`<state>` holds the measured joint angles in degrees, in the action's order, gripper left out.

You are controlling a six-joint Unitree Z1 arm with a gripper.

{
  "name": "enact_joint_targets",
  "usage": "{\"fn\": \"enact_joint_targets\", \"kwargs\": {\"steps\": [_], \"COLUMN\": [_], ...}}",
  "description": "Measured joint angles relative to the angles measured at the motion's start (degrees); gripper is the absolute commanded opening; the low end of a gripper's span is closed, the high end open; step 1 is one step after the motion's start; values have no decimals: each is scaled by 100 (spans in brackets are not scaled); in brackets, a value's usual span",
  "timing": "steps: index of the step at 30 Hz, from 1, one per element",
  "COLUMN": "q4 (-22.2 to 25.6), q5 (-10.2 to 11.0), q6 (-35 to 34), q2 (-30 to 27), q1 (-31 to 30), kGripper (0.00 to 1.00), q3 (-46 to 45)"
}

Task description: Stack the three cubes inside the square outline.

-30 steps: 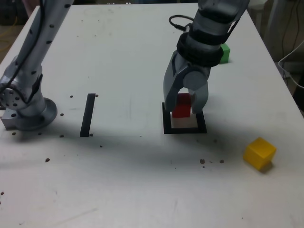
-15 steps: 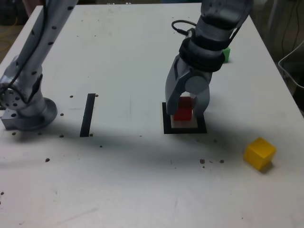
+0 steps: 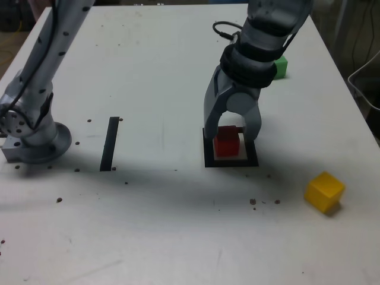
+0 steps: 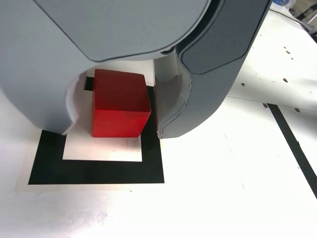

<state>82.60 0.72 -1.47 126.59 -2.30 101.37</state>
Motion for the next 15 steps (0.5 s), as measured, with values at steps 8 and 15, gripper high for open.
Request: {"fn": "enact_joint_targets", "kwargs": {"steps": [8,15], "q4": [-7,-12], "q5": [57,307], "q6": [100,48], "q2": [-223,-678], "q1": [-47,-245], "kGripper": [99,100], "q3": [-41,-80]}}
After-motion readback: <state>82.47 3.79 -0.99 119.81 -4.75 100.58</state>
